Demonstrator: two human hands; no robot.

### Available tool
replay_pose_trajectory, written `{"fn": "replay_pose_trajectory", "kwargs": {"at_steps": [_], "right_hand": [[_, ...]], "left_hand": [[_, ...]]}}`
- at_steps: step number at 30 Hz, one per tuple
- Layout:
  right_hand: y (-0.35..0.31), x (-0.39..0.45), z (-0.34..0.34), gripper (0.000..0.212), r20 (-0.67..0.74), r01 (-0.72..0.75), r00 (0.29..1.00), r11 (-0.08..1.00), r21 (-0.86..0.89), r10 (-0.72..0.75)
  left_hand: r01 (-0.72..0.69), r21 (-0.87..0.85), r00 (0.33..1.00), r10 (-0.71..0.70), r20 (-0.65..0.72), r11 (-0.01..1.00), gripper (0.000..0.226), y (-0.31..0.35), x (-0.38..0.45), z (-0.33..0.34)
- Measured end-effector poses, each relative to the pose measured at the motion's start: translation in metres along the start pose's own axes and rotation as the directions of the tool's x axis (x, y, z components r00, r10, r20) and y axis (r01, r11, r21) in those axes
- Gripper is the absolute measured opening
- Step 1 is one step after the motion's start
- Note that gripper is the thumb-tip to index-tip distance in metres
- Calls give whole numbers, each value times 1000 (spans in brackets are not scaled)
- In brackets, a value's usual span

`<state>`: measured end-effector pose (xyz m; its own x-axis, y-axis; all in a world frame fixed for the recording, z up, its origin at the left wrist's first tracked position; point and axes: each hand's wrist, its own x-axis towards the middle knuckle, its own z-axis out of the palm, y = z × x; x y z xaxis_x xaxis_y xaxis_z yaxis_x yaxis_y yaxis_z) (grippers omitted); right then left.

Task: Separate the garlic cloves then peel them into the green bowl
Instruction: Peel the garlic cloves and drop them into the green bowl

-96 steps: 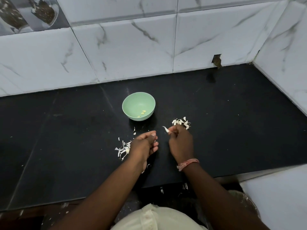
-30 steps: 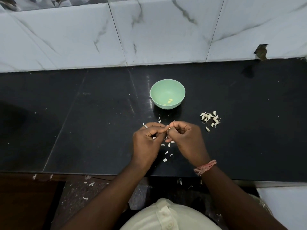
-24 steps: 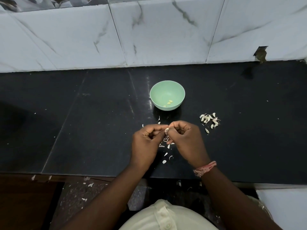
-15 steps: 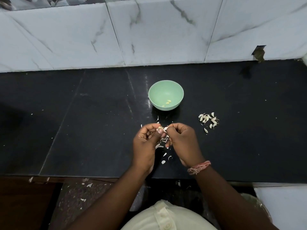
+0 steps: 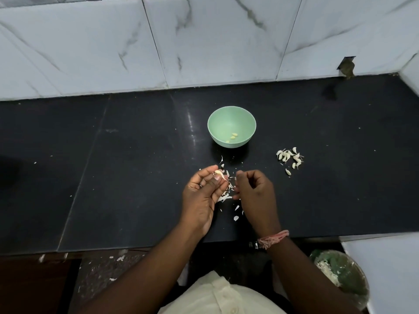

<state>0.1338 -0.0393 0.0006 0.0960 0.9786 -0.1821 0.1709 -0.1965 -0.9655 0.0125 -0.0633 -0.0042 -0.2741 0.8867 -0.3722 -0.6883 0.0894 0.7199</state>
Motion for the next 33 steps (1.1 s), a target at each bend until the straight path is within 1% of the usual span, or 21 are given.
{"fn": "replay_pose_trajectory", "kwargs": {"at_steps": [1, 2, 3, 4, 6, 9, 12, 14, 16, 20, 23, 27, 33], "right_hand": [[3, 0, -1, 22, 4, 33, 999, 998, -45, -32], [4, 0, -1, 20, 20, 57, 998, 996, -69, -55], [5, 2, -2, 13, 38, 69, 997, 995, -74, -67], [5, 3, -3, 6, 58, 69, 996, 997, -44, -66], [6, 5, -9, 12, 78, 70, 995, 997, -17, -68], [6, 10, -15, 17, 135, 167, 980, 975, -144, -147], [6, 12, -17, 16, 167, 220, 967, 960, -171, -192], [4, 13, -20, 13, 172, 275, 955, 938, -209, -242], [2, 15, -23, 10, 200, 303, 945, 926, -226, -261], [0, 18, -26, 8, 219, 223, 958, 961, -165, -185], [0, 19, -25, 7, 238, 191, 959, 972, -139, -154], [2, 21, -26, 7, 256, 183, 956, 972, -146, -142], [-1, 24, -29, 12, 343, 208, 928, 966, -152, -146]], "left_hand": [[4, 14, 1000, -4, 1, 1000, 22, 0, -1, -1], [6, 22, 1000, -6, -1, 1000, 22, -1, -2, -1], [9, 25, 1000, -9, -7, 1000, 23, -4, -2, -1], [12, 24, 1000, -12, -15, 1000, 23, -8, -3, 0], [14, 29, 999, -13, -38, 999, 23, -15, -3, 3], [-8, 47, 996, 12, -87, 999, 21, -25, -3, 7], [-22, 84, 993, 32, -115, 996, 15, -30, -4, 9], [-41, 113, 992, 54, -116, 993, 14, -32, -5, 10], [-64, 150, 989, 83, -124, 987, 14, -32, -6, 12], [-98, 266, 985, 132, -111, 959, 16, -30, -9, 15], [-144, 388, 977, 193, -90, 910, 15, -28, -11, 16], [-165, 496, 973, 223, -60, 853, 15, -23, -15, 16], [-186, 620, 970, 241, -6, 762, 16, -15, -15, 13]]}}
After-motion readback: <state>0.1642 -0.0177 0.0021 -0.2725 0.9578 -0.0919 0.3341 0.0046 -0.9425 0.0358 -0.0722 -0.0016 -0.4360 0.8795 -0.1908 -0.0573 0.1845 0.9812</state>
